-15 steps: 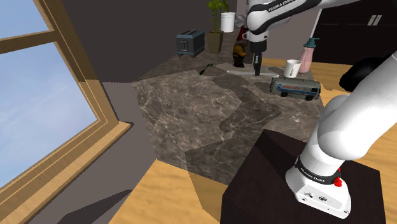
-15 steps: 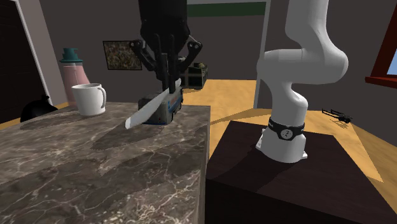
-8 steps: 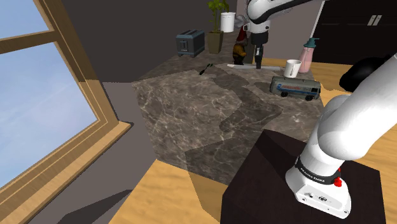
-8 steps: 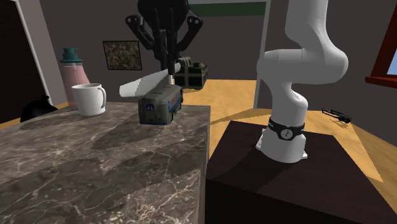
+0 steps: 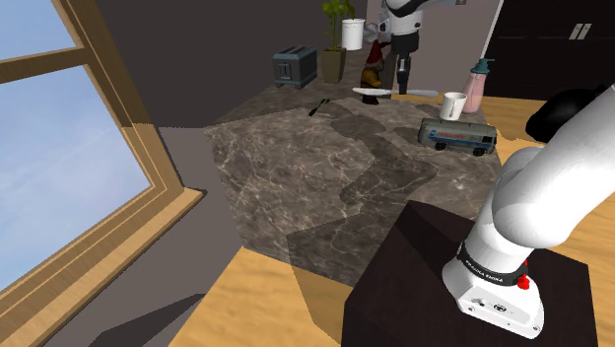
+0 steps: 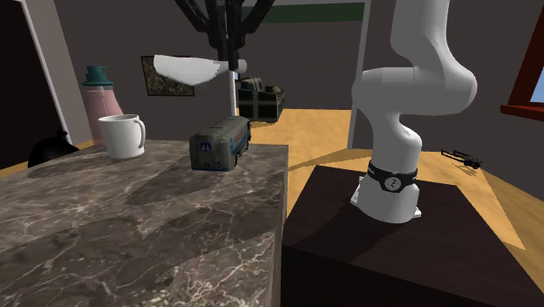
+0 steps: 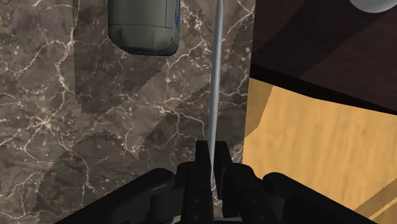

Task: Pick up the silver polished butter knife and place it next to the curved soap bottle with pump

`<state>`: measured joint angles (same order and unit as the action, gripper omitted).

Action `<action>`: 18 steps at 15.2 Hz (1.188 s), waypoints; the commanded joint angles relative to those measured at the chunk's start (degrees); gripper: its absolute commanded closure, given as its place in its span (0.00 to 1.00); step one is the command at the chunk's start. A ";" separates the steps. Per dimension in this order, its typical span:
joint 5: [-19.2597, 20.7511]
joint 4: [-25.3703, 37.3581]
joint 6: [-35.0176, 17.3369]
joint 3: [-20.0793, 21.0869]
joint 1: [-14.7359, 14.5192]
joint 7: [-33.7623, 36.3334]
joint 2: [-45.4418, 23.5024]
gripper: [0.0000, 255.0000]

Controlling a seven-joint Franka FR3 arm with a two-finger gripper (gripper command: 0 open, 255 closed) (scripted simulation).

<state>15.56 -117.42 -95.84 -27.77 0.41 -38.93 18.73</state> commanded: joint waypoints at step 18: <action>-1.46 16.60 13.88 0.79 -0.67 -2.64 -2.75 1.00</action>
<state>14.23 -101.71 -82.60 -27.01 -0.21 -41.47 16.26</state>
